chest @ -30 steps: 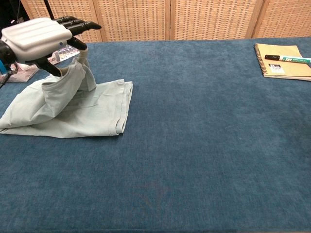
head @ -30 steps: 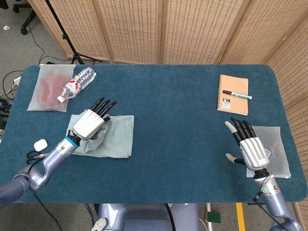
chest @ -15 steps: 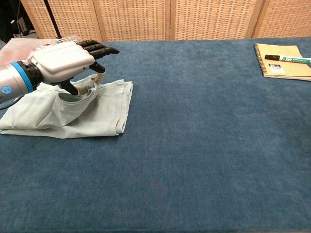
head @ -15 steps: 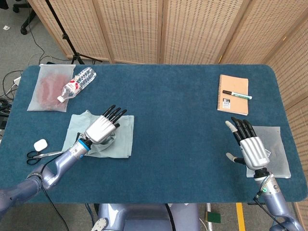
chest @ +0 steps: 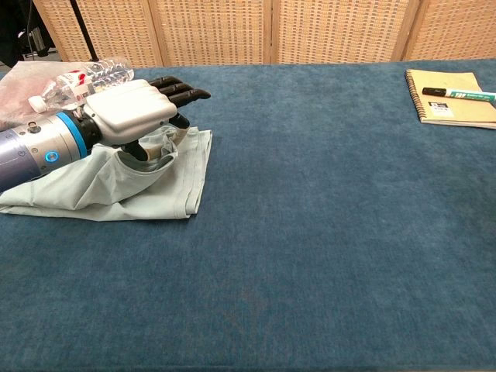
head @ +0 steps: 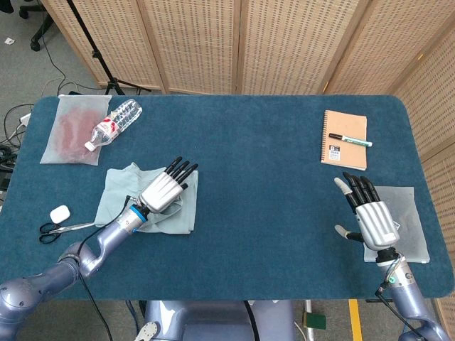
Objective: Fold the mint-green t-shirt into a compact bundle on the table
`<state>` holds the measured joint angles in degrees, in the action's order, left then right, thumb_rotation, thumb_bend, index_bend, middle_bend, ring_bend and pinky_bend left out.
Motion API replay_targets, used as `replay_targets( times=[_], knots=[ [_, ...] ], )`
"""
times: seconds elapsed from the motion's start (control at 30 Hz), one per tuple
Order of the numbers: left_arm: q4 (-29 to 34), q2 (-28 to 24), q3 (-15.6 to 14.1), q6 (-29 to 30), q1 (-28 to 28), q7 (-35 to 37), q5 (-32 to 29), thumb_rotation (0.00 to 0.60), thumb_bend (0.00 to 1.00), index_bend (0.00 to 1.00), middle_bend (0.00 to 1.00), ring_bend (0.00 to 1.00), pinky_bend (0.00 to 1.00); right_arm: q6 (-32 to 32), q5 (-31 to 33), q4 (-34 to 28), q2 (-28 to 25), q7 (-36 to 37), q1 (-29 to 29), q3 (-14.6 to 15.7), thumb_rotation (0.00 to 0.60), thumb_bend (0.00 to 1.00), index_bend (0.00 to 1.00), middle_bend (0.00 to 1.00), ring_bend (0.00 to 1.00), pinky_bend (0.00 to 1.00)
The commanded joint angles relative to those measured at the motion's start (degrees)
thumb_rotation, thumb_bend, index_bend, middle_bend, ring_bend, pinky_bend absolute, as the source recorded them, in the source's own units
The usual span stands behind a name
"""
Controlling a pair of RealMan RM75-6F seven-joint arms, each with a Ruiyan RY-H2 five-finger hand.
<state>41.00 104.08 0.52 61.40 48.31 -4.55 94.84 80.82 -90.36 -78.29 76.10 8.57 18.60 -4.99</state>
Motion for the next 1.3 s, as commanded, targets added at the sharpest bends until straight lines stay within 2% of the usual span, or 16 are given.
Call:
replay_targets(
  times=[0.03,0.17,0.23,0.33,0.4,0.43,0.47,0.5,0.57,0.83,0.97,1.1,1.3],
  knots=[
    [-1.46,0.99,-0.42,-0.01,0.74,-1.19,0.65,0.6,0.79,0.77,0.0,0.0,0.0,0.03,0.04,-0.1,-0.05,0.01,-0.02,-0.04,0.6,0.0,0.0,0.0,0.0,0.02],
    [-2.93,1.95,-0.78,-0.3,1.1,-2.24,0.81,0.6,0.77,0.76,0.0,0.0,0.0,-0.13,0.16,-0.05,-0.04,-0.01,0.01,-0.07,0.6,0.0,0.0,0.0,0.0,0.02],
    [-3.66,2.54,-0.51,-0.43,0.96,-2.97,0.27,0.6,0.73,0.68,0.0,0.0,0.0,-0.13,0.14,0.0,-0.05,0.07,0.0,-0.04,0.6,0.0,0.0,0.0,0.0,0.02],
    [-4.14,3.26,0.25,-0.26,0.64,-3.42,-0.82,0.6,0.59,0.34,0.0,0.0,0.0,-0.07,0.09,0.05,-0.13,0.21,-0.04,-0.01,0.6,0.0,0.0,0.0,0.0,0.02],
    [-3.95,3.61,0.91,0.62,0.33,-2.85,-1.48,0.6,0.38,0.07,0.0,0.0,0.0,-0.06,0.16,0.0,-0.12,0.26,-0.08,-0.03,0.6,0.0,0.0,0.0,0.0,0.02],
    [-3.35,3.75,1.49,1.39,0.07,-1.67,-2.03,0.6,0.29,0.02,0.0,0.0,0.0,-0.03,0.16,-0.03,-0.16,0.26,-0.07,-0.08,0.6,0.0,0.0,0.0,0.0,0.02],
    [-2.72,3.76,1.88,1.95,-0.1,-0.56,-2.39,0.6,0.16,0.0,0.0,0.0,0.0,-0.02,0.16,-0.04,-0.16,0.26,-0.09,-0.06,0.6,0.0,0.0,0.0,0.0,0.02],
    [-1.73,3.59,2.31,2.57,-0.24,1.06,-2.74,0.6,0.06,0.0,0.0,0.0,0.0,-0.01,0.14,-0.06,-0.17,0.25,-0.09,-0.06,0.6,0.0,0.0,0.0,0.0,0.02],
    [-0.3,3.13,2.78,3.42,-0.33,2.86,-3.03,0.6,0.0,0.0,0.0,0.0,0.0,-0.03,0.08,-0.07,-0.16,0.19,-0.07,-0.03,0.6,0.0,0.0,0.0,0.0,0.02],
    [7.19,-0.21,3.83,4.54,-1.08,3.23,-4.26,0.6,0.0,0.0,0.0,0.0,0.0,0.04,-0.19,-0.19,-0.17,-0.13,-0.14,0.19,0.6,0.0,0.0,0.0,0.0,0.02],
    [13.05,-5.0,1.27,6.44,-2.2,7.27,-1.63,0.6,0.0,0.0,0.0,0.0,0.0,0.21,-0.3,-0.25,-0.27,-0.06,-0.17,0.16,0.6,0.0,0.0,0.0,0.0,0.02],
    [17.98,-9.9,-1.04,7.22,-3.71,6.89,-0.14,0.6,0.01,0.02,0.0,0.0,0.0,0.37,-0.58,-0.38,-0.27,-0.22,-0.22,0.3,0.6,0.0,0.0,0.0,0.0,0.02],
    [20.49,-14.14,-1.78,7.52,-5.78,6.78,-0.97,0.6,0.03,0.04,0.0,0.0,0.0,0.61,-0.94,-0.44,-0.25,-0.39,-0.28,0.47,0.6,0.0,0.0,0.0,0.0,0.02]
  ],
)
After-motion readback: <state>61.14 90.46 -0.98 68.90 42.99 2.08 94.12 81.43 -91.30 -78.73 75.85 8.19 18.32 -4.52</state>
